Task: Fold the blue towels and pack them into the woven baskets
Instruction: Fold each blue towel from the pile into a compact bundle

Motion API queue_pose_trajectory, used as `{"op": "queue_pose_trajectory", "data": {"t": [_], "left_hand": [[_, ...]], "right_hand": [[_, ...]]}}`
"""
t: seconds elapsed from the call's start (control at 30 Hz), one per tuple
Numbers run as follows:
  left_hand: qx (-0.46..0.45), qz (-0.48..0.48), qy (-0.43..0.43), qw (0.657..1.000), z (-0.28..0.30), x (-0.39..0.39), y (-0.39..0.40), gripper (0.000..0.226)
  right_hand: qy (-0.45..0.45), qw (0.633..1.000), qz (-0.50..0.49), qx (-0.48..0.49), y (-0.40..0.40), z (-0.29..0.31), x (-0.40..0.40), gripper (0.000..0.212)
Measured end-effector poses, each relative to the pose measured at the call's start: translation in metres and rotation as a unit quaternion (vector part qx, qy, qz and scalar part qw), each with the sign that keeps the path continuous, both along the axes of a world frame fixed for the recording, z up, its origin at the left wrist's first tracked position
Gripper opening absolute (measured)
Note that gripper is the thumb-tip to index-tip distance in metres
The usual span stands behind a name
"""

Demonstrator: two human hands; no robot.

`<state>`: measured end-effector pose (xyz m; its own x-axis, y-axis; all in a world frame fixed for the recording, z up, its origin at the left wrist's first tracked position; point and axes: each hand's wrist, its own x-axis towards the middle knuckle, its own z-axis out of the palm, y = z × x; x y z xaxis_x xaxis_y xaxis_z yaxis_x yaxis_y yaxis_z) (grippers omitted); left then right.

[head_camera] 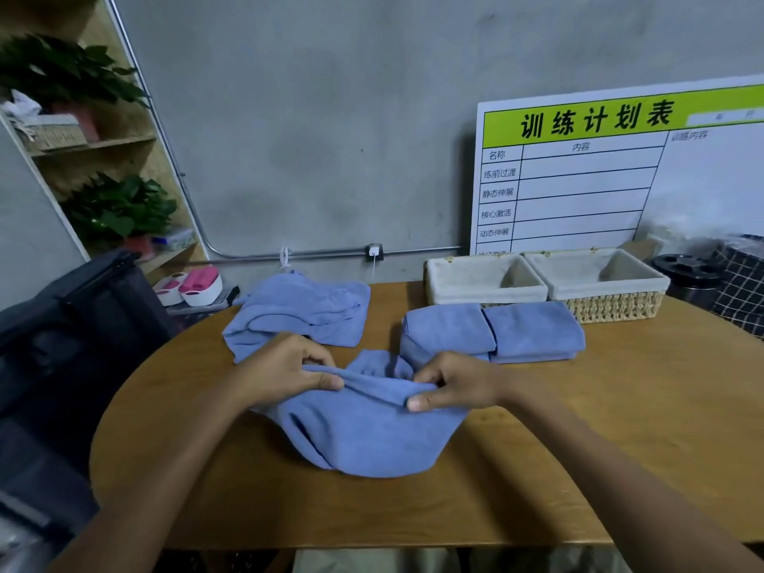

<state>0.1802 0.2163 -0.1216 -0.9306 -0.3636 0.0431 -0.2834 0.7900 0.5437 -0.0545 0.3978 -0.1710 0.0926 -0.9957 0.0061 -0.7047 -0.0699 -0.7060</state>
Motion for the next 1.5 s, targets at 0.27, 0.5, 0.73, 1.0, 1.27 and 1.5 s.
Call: {"op": "queue_pose_trajectory", "data": {"t": [0.27,0.5,0.73,1.0,1.27,1.5], "left_hand": [[0.007,0.045,0.169,0.985,0.064,0.003,-0.024,0.013],[-0.18,0.133,0.139,0.965,-0.018,-0.064,-0.045,0.02],[-0.213,0.163,0.109,0.957,-0.181,-0.072,0.012,0.032],[-0.275,0.173,0.037,0.945,-0.172,-0.071,0.017,0.044],[-0.227,0.155,0.052,0.96,-0.179,-0.082,0.026,0.056],[-0.206,0.175,-0.072,0.96,-0.172,-0.086,0.044,0.089]], "right_hand": [[-0.044,0.994,-0.076,-0.072,0.062,0.13,-0.021,0.03],[0.24,0.948,-0.208,0.032,0.024,0.066,-0.102,0.023],[0.387,0.844,-0.359,-0.093,0.054,-0.102,-0.064,0.014],[0.278,0.907,-0.235,-0.211,0.073,-0.123,-0.086,0.022],[0.411,0.863,-0.193,-0.224,0.068,-0.106,-0.127,0.029],[0.291,0.891,-0.318,-0.139,0.083,-0.134,-0.062,0.049]]}}
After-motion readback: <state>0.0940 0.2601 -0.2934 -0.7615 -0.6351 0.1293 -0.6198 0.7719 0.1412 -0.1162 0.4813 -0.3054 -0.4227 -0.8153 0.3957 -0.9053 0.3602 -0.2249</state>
